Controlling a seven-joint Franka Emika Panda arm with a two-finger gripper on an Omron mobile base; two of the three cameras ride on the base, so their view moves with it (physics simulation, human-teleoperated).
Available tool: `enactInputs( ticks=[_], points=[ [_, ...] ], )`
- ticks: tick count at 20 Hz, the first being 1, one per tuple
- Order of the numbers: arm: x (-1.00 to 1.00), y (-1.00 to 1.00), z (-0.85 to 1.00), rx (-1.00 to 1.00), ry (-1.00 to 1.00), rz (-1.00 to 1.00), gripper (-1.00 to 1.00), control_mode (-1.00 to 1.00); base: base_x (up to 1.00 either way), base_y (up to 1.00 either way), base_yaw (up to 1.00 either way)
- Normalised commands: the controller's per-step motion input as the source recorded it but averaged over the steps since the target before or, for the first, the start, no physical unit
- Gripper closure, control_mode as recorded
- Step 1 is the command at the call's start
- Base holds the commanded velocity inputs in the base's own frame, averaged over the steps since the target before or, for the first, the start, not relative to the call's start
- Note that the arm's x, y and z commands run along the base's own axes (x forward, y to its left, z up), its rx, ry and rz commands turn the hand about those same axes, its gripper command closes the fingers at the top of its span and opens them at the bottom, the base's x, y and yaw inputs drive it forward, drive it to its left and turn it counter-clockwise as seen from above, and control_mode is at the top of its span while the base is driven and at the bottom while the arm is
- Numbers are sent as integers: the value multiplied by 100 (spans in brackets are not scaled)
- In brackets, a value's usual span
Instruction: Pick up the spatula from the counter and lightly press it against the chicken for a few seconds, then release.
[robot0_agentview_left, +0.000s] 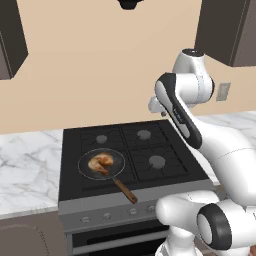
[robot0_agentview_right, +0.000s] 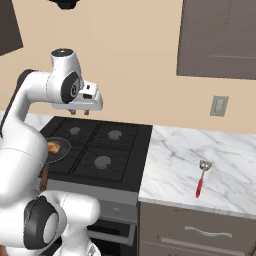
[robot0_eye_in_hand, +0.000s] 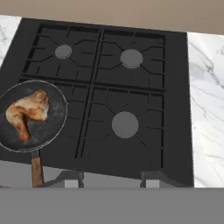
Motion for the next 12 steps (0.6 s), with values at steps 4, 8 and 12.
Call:
enactInputs(
  ticks=[4,8,12],
  points=[
    [-11,0,0,1,0,0,-100,-100,0,0,0],
    [-36,-1,0,5,-5,-1,-100,-100,0,0,0],
    [-44,-5,0,5,-12,-2,-100,-100,0,0,0]
  ],
)
